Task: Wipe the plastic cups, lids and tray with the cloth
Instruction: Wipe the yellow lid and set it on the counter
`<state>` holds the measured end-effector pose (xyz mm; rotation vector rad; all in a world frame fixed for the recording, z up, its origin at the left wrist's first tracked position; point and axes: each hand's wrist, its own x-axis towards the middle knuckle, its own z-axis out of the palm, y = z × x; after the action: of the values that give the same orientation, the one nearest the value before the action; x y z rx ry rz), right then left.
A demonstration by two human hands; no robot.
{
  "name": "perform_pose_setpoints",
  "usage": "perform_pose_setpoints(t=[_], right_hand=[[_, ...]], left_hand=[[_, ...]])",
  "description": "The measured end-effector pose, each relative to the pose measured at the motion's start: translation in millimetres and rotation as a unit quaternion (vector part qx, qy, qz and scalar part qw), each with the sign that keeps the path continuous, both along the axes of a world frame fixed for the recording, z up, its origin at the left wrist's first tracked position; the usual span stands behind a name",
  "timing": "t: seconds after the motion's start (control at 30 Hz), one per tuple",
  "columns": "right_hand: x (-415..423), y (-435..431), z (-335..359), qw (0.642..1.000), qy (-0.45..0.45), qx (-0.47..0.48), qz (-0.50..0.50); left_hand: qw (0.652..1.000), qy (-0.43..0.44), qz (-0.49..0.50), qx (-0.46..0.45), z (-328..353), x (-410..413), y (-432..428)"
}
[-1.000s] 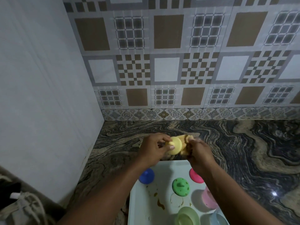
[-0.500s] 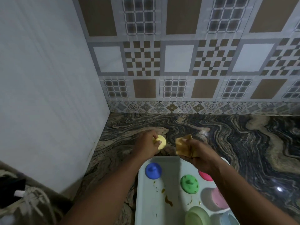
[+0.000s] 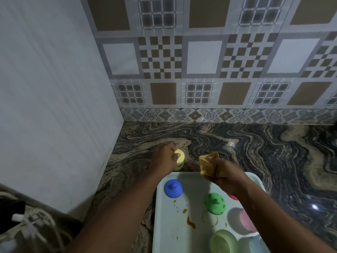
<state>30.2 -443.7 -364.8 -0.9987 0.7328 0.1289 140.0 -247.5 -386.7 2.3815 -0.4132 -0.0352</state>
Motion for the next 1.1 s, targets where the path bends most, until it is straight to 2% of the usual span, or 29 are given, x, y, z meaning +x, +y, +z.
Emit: perform_pose_setpoints(t=[0.17, 0.4, 0.6, 0.67, 1.1], right_hand=[[1, -2, -4, 1.0, 0.009, -0.005, -0.008], [6, -6, 4, 1.0, -0.003, 0.0, -0.018], [-6, -10, 9, 0.999, -0.014, 0.027, -0.029], [-9, -12, 8, 0.999, -0.01, 0.031, -0.036], [-4, -5, -5, 0.999, 0.002, 0.006, -0.036]], left_hand=[[0.997, 0.018, -0.024, -0.068, -6, -7, 8], [0.996, 0.064, -0.018, -0.066, 5, 2, -1], [0.996, 0.055, -0.047, 0.061, 22, 1, -8], [0.994, 0.071, -0.046, 0.073, 25, 1, -9], [0.997, 0.072, 0.002, -0.033, 4, -8, 0]])
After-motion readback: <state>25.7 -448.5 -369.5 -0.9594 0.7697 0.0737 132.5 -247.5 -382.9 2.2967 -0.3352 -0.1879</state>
